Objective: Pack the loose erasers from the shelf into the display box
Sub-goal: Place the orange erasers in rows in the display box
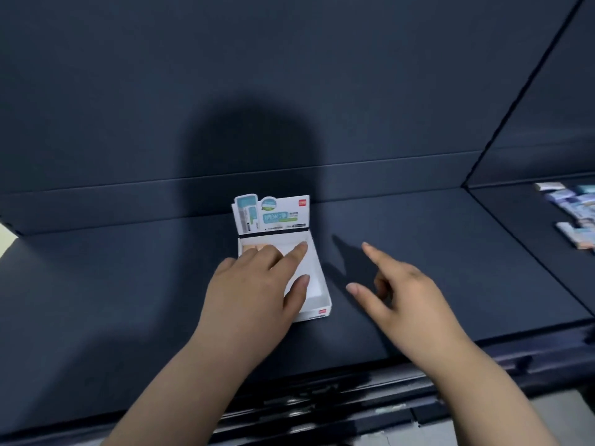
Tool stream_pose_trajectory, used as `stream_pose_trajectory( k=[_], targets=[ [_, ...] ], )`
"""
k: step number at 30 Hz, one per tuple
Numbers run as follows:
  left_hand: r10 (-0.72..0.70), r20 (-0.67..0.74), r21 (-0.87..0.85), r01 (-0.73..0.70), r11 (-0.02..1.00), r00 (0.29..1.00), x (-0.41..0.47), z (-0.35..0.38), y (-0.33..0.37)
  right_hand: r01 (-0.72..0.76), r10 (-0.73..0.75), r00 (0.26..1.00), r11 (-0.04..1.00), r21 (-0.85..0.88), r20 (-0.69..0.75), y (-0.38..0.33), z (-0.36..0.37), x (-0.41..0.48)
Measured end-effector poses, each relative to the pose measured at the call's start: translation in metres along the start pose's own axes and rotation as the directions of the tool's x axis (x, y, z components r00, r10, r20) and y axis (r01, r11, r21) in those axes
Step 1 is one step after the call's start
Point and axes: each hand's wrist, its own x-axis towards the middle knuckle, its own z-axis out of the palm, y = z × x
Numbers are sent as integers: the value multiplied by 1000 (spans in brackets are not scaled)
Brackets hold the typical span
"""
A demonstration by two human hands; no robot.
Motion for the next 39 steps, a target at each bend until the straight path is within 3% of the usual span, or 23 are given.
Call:
stream_pose_trajectory(
  k=[3, 7, 13, 19, 27, 31, 39],
  targets=[
    [49, 28, 88, -51, 995, 998, 17, 10, 29, -7, 6, 1000, 999, -34, -30, 23, -22, -9],
    [78, 70, 88, -84, 993, 995, 39, 30, 74, -29, 25, 998, 996, -82, -59, 62, -53, -17],
    [132, 90, 54, -137, 989, 987, 83, 67, 193, -90, 84, 996, 981, -173, -40, 157, -140, -32],
    [73, 178, 110, -94, 989, 981, 114, 98, 301, -148, 167, 985, 935, -324, 32, 250, -210, -46],
    [90, 190, 68, -104, 992, 978, 129, 134, 336, -132, 197, 974, 893, -430, 109, 300, -241, -38],
    [134, 288, 59, -157, 986, 948, 148, 129, 346, -198, 237, 969, 908, -369, 64, 309, -240, -30],
    [188, 310, 24, -206, 978, 932, 170, 166, 352, -268, 277, 961, 927, -262, -1, 342, -230, -19]
  ],
)
